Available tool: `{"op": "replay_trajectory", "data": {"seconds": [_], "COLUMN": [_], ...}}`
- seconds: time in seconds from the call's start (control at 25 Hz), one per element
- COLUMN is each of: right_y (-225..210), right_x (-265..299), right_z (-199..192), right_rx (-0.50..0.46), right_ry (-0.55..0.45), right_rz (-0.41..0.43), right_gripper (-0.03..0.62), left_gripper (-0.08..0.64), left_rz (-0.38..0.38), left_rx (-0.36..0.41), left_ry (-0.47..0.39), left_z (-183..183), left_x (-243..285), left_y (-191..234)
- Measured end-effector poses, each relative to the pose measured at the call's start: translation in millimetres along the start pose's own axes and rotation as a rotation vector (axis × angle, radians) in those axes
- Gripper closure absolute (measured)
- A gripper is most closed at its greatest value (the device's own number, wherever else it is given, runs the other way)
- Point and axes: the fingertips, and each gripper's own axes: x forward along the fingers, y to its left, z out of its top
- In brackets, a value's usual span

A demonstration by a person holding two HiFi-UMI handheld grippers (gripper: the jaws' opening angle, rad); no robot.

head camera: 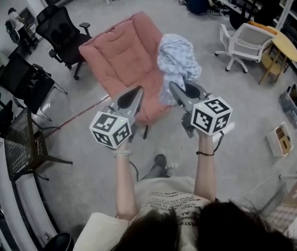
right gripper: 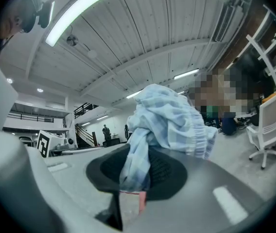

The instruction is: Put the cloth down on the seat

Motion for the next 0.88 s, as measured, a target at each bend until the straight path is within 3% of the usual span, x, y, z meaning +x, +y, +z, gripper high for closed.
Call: {"op": "replay_trajectory", "data": {"seconds": [0.32,0.88], "right_y": [-30.3,-79.1], "right_x": [24.9,92.7], "right_z": [-4.2,2.0], "right_rx": [0.022,0.029], "right_ry": [0.024,0.047], "right_rz": [0.003,0.032], "right_gripper": [0.502,0.502], "left_gripper": [0.568,0.568], "left_rz": [0.057,0.064], "left_rx": [-0.018,-0.024], "left_ry": [0.014,0.003], "left_z": [-8.3,-5.7], "left_x": [17.4,82.6], "left_y": [36.8,101.9]}}
